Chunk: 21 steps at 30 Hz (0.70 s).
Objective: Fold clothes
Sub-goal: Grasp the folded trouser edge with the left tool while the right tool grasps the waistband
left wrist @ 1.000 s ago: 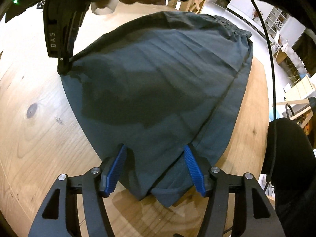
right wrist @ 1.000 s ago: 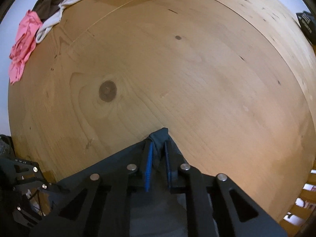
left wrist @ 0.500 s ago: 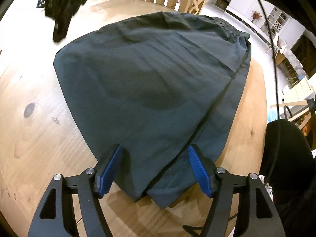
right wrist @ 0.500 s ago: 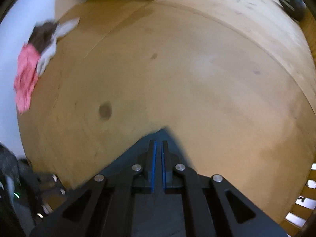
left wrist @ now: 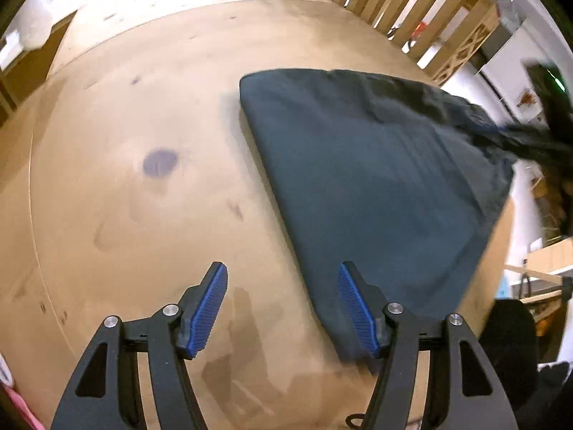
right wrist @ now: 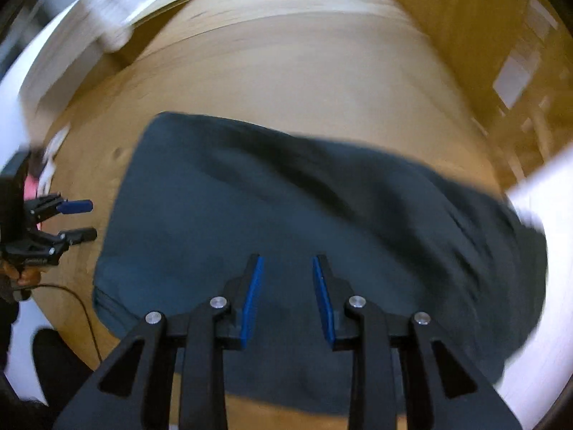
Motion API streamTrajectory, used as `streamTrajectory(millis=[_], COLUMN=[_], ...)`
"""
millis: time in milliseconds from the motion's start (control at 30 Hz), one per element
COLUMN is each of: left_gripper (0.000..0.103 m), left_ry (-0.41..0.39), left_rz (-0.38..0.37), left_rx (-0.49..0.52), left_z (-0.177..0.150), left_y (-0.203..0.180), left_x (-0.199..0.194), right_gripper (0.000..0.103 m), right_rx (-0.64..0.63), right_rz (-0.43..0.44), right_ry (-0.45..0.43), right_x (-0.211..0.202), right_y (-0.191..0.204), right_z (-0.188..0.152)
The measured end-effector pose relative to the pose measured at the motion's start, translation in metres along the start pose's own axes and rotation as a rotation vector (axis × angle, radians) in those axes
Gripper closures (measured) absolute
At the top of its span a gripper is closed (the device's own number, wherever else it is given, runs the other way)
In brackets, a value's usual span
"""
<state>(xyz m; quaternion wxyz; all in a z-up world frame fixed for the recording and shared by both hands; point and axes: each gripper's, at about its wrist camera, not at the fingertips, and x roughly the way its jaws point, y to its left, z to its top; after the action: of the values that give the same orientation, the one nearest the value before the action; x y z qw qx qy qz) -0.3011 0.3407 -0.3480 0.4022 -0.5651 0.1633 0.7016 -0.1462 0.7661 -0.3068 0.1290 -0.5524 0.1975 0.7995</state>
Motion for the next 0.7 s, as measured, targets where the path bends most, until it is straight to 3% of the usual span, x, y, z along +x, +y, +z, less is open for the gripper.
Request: streamTrajectory(millis=[167, 400, 467, 533, 700], left_gripper=[0.041, 0.039, 0.048, 0.101, 0.101], left_ry=[0.012, 0.02, 0.012, 0.005, -0.012], left_rz=[0.062, 0.114, 0.11, 0.109, 0.088], left_rx=[-0.015, -0.031, -0.03, -0.018, -0.024], left_z=[0.03, 0.055, 0.057, 0.057, 0.056], left_y=[-0.002, -0.012, -0.017, -0.024, -0.031], left_x=[0.022, 0.041, 0.042, 0.042, 0.031], right_gripper=[0.075, 0.074, 0.074, 0.074, 0.071], right_rx=[0.212, 0.405, 0.444, 0.448, 0.402], right_rz=[-0.016, -0.004, 0.007, 0.01, 0.009], right_ry=[-0.068, -0.192, -0.192, -0.183, -0.156], right_x=[-0.036, -0.049, -0.035, -0.026, 0.005], right_y=[-0.085, -0.116, -0.112, -0.098, -0.057], right_z=[-0.035, -0.066, -0.071, -0.084, -0.092])
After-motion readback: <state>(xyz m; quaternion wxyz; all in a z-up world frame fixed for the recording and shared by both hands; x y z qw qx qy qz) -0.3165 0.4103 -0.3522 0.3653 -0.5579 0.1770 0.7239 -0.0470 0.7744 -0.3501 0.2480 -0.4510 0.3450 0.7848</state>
